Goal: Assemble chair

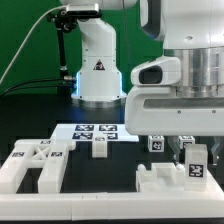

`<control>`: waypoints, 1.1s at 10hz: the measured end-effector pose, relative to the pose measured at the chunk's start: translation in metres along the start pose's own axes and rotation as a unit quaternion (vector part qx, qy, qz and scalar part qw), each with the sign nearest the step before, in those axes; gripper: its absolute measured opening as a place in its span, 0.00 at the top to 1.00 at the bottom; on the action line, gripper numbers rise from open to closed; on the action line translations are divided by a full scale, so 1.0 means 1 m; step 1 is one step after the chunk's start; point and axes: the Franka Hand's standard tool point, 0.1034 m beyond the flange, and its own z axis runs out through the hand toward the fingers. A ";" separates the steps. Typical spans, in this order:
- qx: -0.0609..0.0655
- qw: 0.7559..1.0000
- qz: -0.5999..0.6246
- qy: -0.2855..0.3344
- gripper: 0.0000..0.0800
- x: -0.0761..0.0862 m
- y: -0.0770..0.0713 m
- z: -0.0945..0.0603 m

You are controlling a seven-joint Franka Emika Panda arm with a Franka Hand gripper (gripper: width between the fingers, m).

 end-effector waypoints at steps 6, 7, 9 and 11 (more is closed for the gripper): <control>0.013 0.873 0.487 -0.027 0.64 -0.002 -0.006 -0.002; 0.013 0.871 0.491 -0.025 0.64 -0.002 -0.007 -0.001; 0.014 0.889 0.458 -0.024 0.48 -0.002 -0.006 -0.001; 0.012 0.958 0.285 -0.017 0.31 -0.001 -0.004 -0.001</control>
Offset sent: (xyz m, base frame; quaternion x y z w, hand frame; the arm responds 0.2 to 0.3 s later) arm 0.0114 0.0249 0.0040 0.0143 -0.0542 0.5048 0.8614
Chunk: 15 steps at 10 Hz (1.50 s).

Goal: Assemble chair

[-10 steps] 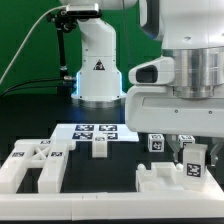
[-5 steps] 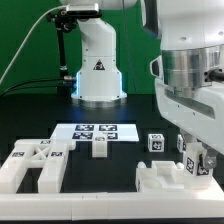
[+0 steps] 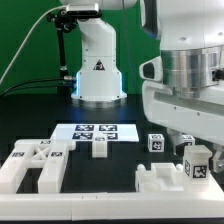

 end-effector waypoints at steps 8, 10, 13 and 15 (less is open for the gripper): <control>-0.012 0.909 -0.416 0.026 0.19 0.004 -0.003 0.002; -0.011 0.918 -0.395 0.025 0.30 0.004 -0.003 0.002; -0.008 0.949 -0.314 0.025 0.64 0.005 -0.002 0.002; -0.007 0.976 -0.214 0.027 0.64 0.005 -0.002 0.002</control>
Offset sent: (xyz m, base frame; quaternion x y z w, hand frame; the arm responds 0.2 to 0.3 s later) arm 0.0000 0.0000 0.0000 0.0000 0.0000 -0.1938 0.9810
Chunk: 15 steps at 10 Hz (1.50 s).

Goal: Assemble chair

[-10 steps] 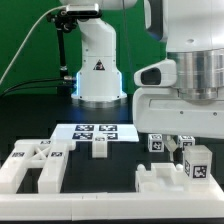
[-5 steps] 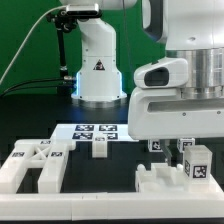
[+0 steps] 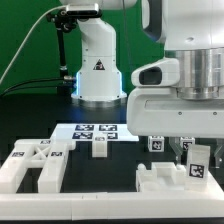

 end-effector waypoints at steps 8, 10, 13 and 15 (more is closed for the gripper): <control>0.029 0.880 0.470 -0.055 0.64 -0.001 0.005 0.001; 0.027 0.861 0.505 -0.056 0.64 -0.001 0.004 0.001; 0.026 0.843 0.535 -0.058 0.64 -0.002 0.004 0.001; 0.026 0.844 0.533 -0.058 0.33 -0.002 0.004 0.001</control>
Offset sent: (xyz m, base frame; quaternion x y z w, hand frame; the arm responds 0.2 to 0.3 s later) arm -0.0025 0.0001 -0.0011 0.0156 -0.0309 0.3660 0.9300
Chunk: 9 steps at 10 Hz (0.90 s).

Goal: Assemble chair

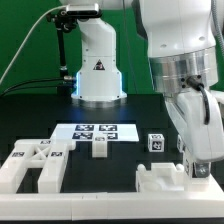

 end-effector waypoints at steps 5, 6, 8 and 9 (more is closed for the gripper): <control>0.015 0.995 -0.103 0.001 0.19 0.038 -0.001 -0.052; 0.013 0.994 -0.105 0.001 0.19 0.036 0.000 -0.048; 0.012 0.994 -0.106 0.001 0.19 0.036 0.000 -0.047; 0.012 0.994 -0.106 0.001 0.19 0.036 0.000 -0.047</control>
Offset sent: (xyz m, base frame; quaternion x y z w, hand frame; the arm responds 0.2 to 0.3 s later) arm -0.0245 -0.0509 0.0499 -0.0018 -0.0401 -0.1114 0.9930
